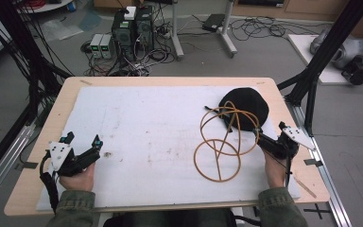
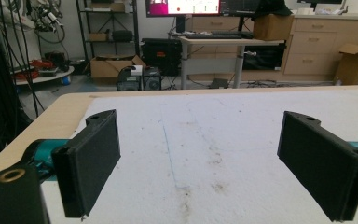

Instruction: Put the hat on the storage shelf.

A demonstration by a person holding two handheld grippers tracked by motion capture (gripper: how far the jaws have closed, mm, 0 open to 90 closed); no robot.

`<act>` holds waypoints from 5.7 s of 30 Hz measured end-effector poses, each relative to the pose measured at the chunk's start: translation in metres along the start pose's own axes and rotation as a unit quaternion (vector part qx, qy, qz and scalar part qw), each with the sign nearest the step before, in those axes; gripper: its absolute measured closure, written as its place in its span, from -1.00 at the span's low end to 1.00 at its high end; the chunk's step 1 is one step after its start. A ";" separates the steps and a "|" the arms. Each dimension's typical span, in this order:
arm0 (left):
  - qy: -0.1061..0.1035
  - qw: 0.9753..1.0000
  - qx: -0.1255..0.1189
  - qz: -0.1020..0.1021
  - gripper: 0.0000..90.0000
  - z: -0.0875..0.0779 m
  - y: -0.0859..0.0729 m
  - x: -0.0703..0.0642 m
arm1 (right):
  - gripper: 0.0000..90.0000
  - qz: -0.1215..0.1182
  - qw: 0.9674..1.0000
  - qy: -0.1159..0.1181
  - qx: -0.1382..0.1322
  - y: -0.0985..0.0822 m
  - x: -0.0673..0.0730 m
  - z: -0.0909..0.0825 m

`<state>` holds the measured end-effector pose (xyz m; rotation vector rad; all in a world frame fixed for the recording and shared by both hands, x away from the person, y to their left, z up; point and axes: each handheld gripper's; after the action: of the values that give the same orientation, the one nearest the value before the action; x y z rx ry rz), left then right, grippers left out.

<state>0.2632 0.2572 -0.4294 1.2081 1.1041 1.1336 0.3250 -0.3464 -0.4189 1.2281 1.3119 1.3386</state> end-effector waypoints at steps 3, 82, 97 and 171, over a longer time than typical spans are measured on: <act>0.000 1.000 -0.001 0.000 -0.71 0.000 0.000 0.000 | -0.83 -0.001 1.000 0.000 -0.001 0.000 0.000 0.000; -0.002 1.000 0.005 0.004 -0.71 0.000 -0.001 0.001 | -0.83 0.002 0.994 0.020 0.103 0.018 0.004 0.093; -0.003 1.000 0.003 0.003 -0.70 0.001 -0.001 0.000 | -0.60 0.018 0.990 -0.015 0.138 0.011 -0.001 0.113; 0.000 1.000 0.004 -0.001 -0.68 -0.001 -0.001 0.002 | 0.96 0.037 0.997 0.060 0.012 0.080 0.006 0.065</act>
<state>0.2625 0.2592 -0.4303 1.2132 1.1108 1.1279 0.3922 -0.3365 -0.3411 1.2393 1.3809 1.4736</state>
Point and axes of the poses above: each handheld gripper's, and its own axes: z roughly forward along the jaws, y roughly out of its top, x roughly to its left, and after that the axes turned 7 degrees about -x, right-handed
